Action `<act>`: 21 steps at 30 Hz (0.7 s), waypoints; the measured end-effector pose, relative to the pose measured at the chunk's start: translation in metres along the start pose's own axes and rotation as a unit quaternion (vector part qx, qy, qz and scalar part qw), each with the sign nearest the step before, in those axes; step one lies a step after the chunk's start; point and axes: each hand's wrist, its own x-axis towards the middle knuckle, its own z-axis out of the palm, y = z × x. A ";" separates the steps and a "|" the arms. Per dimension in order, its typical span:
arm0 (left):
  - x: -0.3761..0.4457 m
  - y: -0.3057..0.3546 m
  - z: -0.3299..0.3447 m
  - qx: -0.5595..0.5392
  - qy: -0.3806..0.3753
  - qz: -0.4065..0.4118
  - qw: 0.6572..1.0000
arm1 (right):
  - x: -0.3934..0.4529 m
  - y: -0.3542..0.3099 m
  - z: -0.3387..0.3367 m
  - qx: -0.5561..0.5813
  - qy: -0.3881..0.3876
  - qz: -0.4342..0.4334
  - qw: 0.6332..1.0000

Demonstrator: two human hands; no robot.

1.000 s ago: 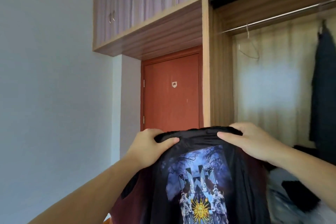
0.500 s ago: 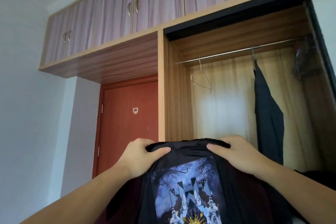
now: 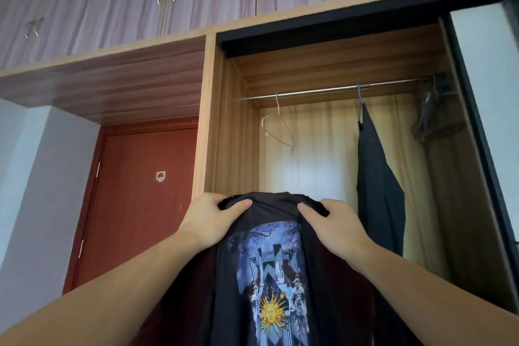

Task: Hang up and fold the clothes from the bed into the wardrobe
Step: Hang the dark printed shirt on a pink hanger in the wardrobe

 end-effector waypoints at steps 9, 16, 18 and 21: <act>0.114 -0.045 0.054 -0.042 -0.016 0.076 0.996 | 0.074 0.032 0.038 -0.055 0.056 -0.002 0.997; 0.193 -0.069 0.078 -0.032 -0.032 0.131 0.990 | 0.134 0.049 0.061 -0.103 0.056 -0.018 0.993; 0.213 -0.067 0.085 -0.012 -0.031 0.138 0.990 | 0.149 0.055 0.069 -0.108 0.024 -0.015 0.994; 0.242 -0.062 0.090 0.021 -0.013 0.152 0.988 | 0.179 0.063 0.084 -0.112 -0.019 -0.009 0.994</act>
